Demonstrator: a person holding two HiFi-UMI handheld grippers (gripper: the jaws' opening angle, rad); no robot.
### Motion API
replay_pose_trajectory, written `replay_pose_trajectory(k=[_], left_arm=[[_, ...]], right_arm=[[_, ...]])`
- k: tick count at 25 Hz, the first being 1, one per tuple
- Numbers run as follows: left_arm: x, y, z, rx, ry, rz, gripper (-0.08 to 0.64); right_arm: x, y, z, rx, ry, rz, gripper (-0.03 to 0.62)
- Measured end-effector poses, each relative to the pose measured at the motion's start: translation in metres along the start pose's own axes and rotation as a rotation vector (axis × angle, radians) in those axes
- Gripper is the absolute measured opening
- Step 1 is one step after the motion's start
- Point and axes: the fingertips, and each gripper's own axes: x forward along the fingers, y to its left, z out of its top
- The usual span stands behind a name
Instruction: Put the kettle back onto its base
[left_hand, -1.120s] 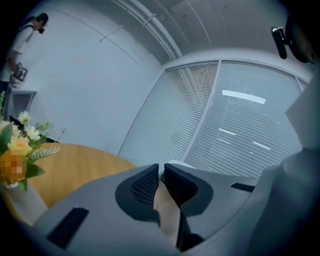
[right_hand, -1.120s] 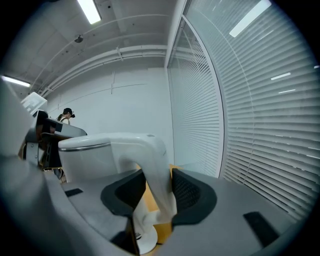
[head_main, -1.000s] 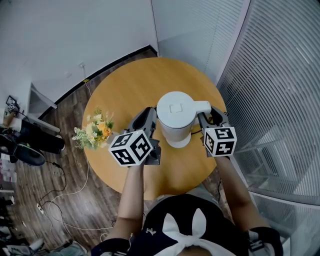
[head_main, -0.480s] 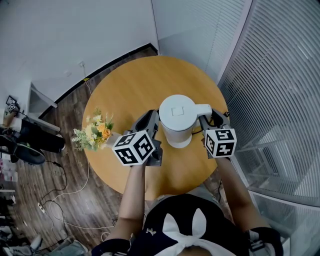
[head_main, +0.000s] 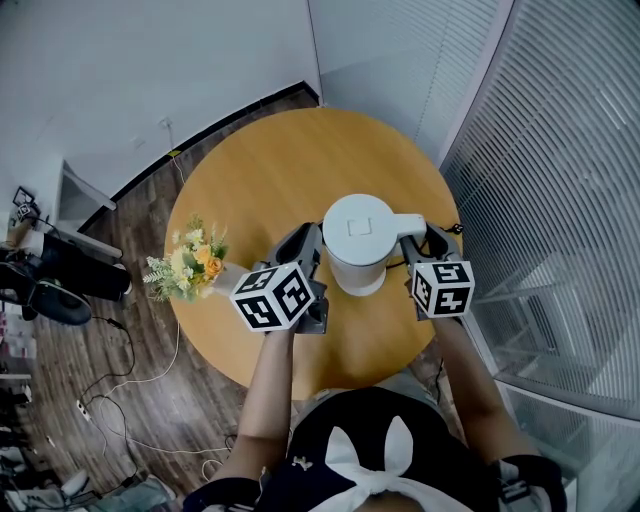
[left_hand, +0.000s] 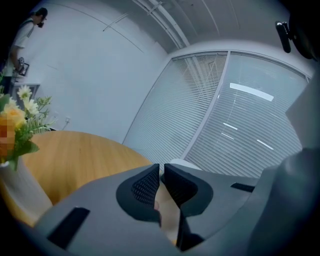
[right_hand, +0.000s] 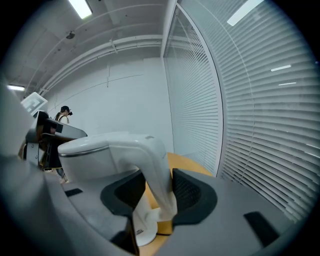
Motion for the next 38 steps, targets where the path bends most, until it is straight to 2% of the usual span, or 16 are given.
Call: replay_pose_trajectory(k=[38], left_arm=[[0.012, 0.013, -0.034, -0.023, 0.081, 0.016, 0.051]], right_arm=[[0.01, -0.006, -0.036, 0.004, 0.09, 0.02, 0.172]])
